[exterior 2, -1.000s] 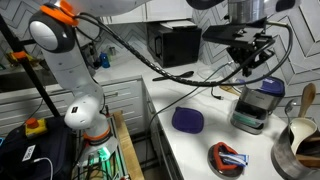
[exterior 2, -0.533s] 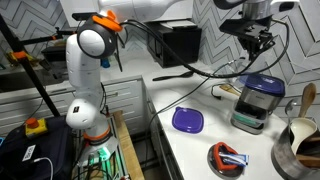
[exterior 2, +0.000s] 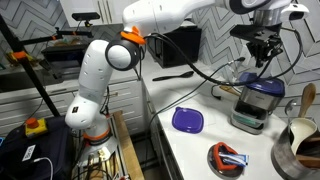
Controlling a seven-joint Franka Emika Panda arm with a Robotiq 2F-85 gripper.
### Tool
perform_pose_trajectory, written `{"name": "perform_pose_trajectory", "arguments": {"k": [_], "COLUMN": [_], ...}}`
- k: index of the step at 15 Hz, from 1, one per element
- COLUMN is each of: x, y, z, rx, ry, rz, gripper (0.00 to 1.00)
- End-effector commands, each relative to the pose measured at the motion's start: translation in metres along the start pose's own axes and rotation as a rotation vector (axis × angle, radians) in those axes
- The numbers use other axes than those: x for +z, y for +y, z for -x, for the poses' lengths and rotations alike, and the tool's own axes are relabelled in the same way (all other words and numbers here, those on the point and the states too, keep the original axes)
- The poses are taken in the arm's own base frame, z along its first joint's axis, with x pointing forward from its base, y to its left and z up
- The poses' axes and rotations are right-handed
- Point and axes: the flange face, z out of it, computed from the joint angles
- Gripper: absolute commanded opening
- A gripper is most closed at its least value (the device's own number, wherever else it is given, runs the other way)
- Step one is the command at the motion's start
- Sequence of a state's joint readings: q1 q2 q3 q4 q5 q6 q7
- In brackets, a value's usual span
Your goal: Pick up the little measuring cup and place it on top of the coffee making machine
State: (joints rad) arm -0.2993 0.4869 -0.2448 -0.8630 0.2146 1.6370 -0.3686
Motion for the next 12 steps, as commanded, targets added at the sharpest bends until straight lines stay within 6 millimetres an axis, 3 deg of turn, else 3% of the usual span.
{"name": "perform_pose_trajectory", "arguments": {"k": [1,8,9,10,12], "x": [0.005,0.024,0.026,0.027,0.025], "y": [0.008,0.022,0.023,0.024,0.024], "z": [-0.005,-0.005,-0.006,-0.007,-0.009], "rx": [0.025,0.048,0.035,0.024,0.022], "ry": [-0.019,-0.052,-0.047,-0.039,-0.019], "rz": [-0.018,-0.031,-0.037,-0.044,-0.062], "gripper": [0.01,0.01,0.29,0.29,0.43]}}
